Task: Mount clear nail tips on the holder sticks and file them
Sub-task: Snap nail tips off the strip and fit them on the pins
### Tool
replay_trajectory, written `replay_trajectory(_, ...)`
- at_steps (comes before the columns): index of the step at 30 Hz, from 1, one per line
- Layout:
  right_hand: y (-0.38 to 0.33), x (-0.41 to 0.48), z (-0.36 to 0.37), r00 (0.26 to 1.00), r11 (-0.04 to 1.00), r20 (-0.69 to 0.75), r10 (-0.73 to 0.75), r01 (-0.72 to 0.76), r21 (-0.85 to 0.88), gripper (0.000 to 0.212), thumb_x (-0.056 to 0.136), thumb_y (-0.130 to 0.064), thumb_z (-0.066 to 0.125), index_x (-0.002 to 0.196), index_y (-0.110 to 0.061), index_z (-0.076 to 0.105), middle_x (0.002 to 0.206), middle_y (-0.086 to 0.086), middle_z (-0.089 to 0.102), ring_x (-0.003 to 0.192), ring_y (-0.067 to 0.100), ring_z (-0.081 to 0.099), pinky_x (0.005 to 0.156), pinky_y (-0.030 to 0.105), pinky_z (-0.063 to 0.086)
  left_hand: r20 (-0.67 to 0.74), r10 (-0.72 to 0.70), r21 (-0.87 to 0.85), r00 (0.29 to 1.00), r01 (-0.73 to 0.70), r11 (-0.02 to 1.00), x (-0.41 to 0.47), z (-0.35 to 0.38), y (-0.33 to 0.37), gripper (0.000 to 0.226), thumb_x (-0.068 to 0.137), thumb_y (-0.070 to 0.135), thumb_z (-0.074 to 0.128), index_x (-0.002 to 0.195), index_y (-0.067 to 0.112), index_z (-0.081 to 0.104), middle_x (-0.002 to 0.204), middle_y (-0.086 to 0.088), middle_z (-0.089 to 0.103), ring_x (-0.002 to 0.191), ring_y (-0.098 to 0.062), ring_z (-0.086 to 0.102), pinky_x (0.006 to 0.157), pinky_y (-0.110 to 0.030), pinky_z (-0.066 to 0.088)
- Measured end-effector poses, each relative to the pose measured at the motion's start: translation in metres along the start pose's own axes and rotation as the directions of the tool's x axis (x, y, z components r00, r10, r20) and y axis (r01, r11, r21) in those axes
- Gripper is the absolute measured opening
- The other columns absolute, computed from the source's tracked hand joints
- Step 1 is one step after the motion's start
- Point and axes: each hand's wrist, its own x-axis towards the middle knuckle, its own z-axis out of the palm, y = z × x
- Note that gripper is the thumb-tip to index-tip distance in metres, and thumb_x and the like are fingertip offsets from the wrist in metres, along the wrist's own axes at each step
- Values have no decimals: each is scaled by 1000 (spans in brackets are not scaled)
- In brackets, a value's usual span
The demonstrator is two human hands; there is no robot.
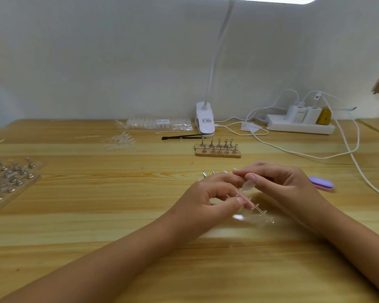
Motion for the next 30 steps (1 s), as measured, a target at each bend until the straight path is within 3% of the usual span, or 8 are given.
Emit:
replay_trajectory(6, 1, 4, -1, 994, 997, -81, -68, 70, 21, 25, 79, -32, 70, 103, -32, 74, 101, 1, 73, 96, 18, 70, 81, 22, 56, 83, -36, -90, 996, 44, 995, -1, -2, 1, 19, 89, 16, 57, 84, 19, 76, 101, 12, 71, 104, -7, 65, 89, -27, 50)
replay_trajectory(8, 3, 13, 1, 980, 989, -150, -132, 120, -86, 17, 79, -34, 71, 96, -31, 69, 98, -3, 73, 96, 16, 69, 84, 26, 55, 170, -54, -90, 984, 70, 993, -3, -3, 2, 19, 89, 13, 57, 84, 14, 76, 93, 9, 72, 99, -13, 68, 90, -33, 52)
replay_trajectory(10, 5, 22, 5, 966, 951, -148, -210, 167, -260, 17, 80, -37, 69, 94, -29, 64, 95, -8, 73, 98, 12, 67, 88, 28, 52, 233, -74, -42, 970, 87, 995, -3, -2, 3, 19, 89, 18, 58, 85, 15, 77, 91, 4, 73, 96, -26, 67, 91, -50, 51)
replay_trajectory(13, 10, 33, 16, 964, 925, -79, -256, 220, -311, 33, 80, -35, 69, 111, -32, 56, 96, -12, 71, 104, 9, 66, 91, 39, 53, 282, -100, -21, 954, 110, 994, -3, -4, 6, 19, 88, 28, 57, 84, 22, 74, 95, -4, 73, 96, -39, 62, 91, -61, 46)
replay_trajectory(15, 15, 39, 24, 955, 903, -49, -292, 259, -343, 42, 81, -36, 68, 118, -36, 50, 96, -13, 71, 103, 9, 67, 97, 48, 50, 295, -112, -32, 949, 127, 991, -2, -5, 6, 18, 88, 28, 56, 84, 23, 73, 96, -6, 73, 97, -41, 61, 92, -62, 46)
replay_trajectory(18, 23, 45, 31, 943, 876, -57, -328, 282, -392, 33, 82, -39, 66, 112, -31, 57, 97, -13, 69, 102, 14, 66, 96, 55, 46, 299, -118, -50, 947, 139, 989, -1, -5, 4, 17, 89, 27, 57, 85, 22, 72, 97, -5, 73, 99, -40, 62, 95, -62, 45)
replay_trajectory(22, 31, 47, 32, 923, 787, -36, -383, 305, -536, 18, 83, -35, 68, 91, -19, 71, 94, -11, 71, 102, 12, 59, 95, 46, 43, 313, -110, -68, 943, 138, 988, -1, -5, 4, 18, 89, 27, 57, 85, 20, 73, 93, 0, 73, 100, -39, 63, 96, -61, 45)
replay_trajectory(30, 33, 46, 30, 911, 757, -2, -412, 341, -557, 14, 83, -34, 67, 88, -21, 71, 94, -16, 70, 104, 8, 58, 95, 33, 37, 316, -117, -64, 942, 144, 988, 1, -4, 4, 18, 89, 29, 57, 90, 21, 73, 92, 7, 72, 100, -31, 64, 96, -57, 48)
